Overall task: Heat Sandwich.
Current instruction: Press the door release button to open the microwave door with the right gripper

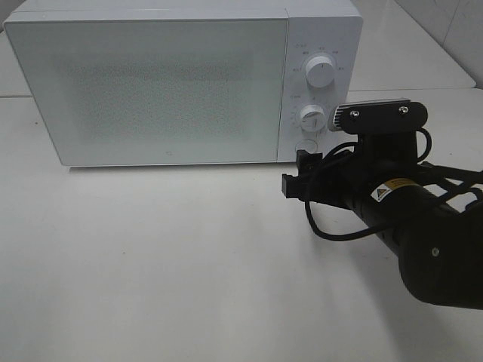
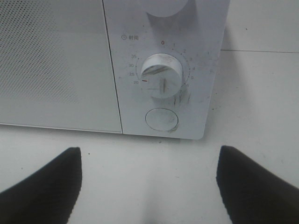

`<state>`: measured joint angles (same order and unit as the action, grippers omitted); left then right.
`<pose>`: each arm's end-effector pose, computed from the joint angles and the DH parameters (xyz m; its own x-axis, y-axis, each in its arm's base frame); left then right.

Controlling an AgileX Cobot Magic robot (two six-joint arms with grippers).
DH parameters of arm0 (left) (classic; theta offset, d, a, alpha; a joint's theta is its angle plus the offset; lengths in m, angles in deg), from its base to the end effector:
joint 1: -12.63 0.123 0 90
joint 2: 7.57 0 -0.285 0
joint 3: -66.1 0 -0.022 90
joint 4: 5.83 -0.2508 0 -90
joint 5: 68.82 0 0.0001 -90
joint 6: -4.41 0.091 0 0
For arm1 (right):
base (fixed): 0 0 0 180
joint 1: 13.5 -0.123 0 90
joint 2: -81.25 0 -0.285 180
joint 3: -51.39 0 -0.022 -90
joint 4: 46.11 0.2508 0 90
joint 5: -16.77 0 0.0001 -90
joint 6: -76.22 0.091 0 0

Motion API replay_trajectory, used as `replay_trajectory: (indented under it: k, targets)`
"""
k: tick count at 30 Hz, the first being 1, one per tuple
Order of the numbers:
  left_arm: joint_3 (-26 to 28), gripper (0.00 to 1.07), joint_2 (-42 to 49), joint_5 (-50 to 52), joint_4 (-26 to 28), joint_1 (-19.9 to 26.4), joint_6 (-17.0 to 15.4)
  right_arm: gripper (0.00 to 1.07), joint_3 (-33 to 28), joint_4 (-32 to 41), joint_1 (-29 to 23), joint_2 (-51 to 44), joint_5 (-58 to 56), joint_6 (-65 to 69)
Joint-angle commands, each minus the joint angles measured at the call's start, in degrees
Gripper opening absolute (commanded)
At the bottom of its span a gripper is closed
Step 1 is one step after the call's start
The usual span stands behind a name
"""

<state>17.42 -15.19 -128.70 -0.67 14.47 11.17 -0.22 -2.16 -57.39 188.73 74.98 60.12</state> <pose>-0.0044 -0.0072 0.2783 -0.4355 0.0585 -0.8983 0.0696 0.9971 0.0311 0.2280 0.1449 0.1434 -0.2700 -0.0493 -0.9616 -0.1111 0.9936 -0.0197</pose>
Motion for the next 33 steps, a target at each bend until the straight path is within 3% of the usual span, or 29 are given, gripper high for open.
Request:
replay_trajectory:
  k: [1, 14, 24, 33]
  targets:
    - [-0.11, 0.99, 1.26, 0.46, 0.23, 0.17, -0.40, 0.76, 0.52, 2.06, -1.03, -0.17, -0.17, -0.86]
    - [-0.11, 0.99, 1.26, 0.46, 0.23, 0.17, -0.40, 0.75, 0.52, 2.06, -1.03, -0.17, -0.52, 6.30]
    - [-0.11, 0.99, 1.26, 0.46, 0.23, 0.17, -0.40, 0.59, 0.52, 2.06, -1.03, -0.17, -0.40, 36.44]
    - [-0.11, 0.99, 1.26, 0.46, 0.23, 0.17, -0.40, 0.38, 0.52, 1.83, -1.03, -0.17, -0.40, 69.61]
